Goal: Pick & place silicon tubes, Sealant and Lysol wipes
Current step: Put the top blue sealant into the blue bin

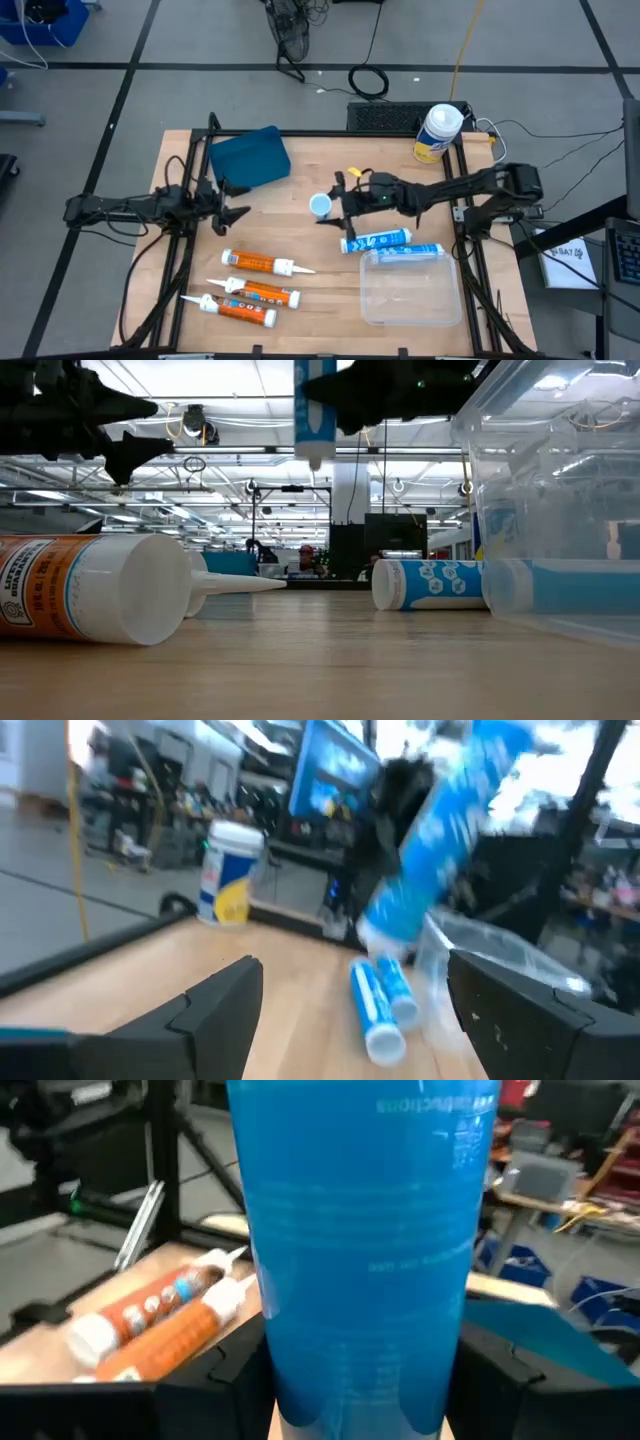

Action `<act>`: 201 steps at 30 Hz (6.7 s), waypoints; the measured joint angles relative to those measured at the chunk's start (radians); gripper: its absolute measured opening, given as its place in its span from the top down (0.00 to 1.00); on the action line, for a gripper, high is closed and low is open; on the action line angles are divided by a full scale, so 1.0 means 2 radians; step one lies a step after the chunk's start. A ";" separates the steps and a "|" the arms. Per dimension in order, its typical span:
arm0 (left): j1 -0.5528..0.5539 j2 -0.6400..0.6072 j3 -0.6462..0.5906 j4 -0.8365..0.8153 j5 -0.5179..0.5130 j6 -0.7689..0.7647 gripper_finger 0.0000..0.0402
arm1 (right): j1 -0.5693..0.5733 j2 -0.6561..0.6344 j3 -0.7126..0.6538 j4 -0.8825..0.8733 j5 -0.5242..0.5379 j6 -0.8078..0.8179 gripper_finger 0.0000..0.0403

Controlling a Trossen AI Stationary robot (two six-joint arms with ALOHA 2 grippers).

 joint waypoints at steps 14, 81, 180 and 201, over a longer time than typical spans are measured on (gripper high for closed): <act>0.001 0.145 0.003 0.143 -0.063 0.071 0.23 | -0.058 0.103 0.002 0.110 -0.030 -0.017 0.49; 0.015 0.298 0.327 -0.067 -0.568 0.375 0.46 | -0.060 0.104 0.022 0.061 -0.040 0.066 0.10; 0.145 0.310 0.237 0.018 0.250 0.195 0.23 | 0.116 -0.172 0.000 -0.397 0.357 0.041 0.10; 0.145 0.308 0.189 0.063 0.250 0.189 0.21 | 0.093 -0.130 -0.003 -0.744 0.132 0.237 0.10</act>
